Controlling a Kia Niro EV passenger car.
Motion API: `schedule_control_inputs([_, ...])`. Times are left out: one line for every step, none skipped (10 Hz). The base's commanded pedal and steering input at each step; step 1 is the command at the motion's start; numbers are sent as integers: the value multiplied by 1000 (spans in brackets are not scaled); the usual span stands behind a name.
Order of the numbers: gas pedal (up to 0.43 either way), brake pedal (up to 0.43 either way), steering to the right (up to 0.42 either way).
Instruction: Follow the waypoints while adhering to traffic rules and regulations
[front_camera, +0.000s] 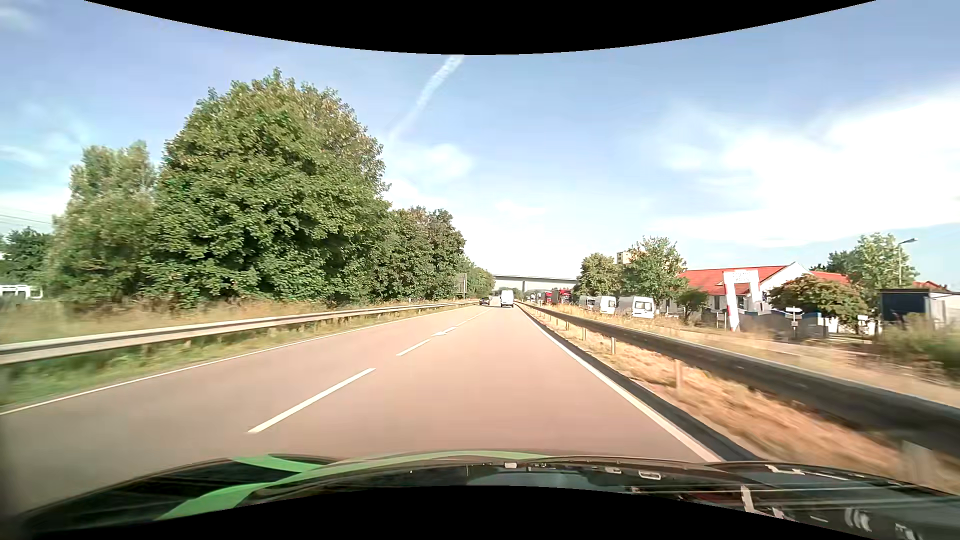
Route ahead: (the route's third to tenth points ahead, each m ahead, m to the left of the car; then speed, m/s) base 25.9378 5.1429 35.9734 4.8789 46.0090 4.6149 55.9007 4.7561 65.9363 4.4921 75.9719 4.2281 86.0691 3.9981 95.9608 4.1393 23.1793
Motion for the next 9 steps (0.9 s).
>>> schedule_control_inputs([299, 0, 0])
schedule_control_inputs([299, 0, 0])
schedule_control_inputs([299, 0, 1])
schedule_control_inputs([299, 0, 1])
schedule_control_inputs([299, 0, 1])
schedule_control_inputs([299, 0, 1])
schedule_control_inputs([299, 0, 1])
schedule_control_inputs([299, 0, 1])
schedule_control_inputs([280, 0, 3])
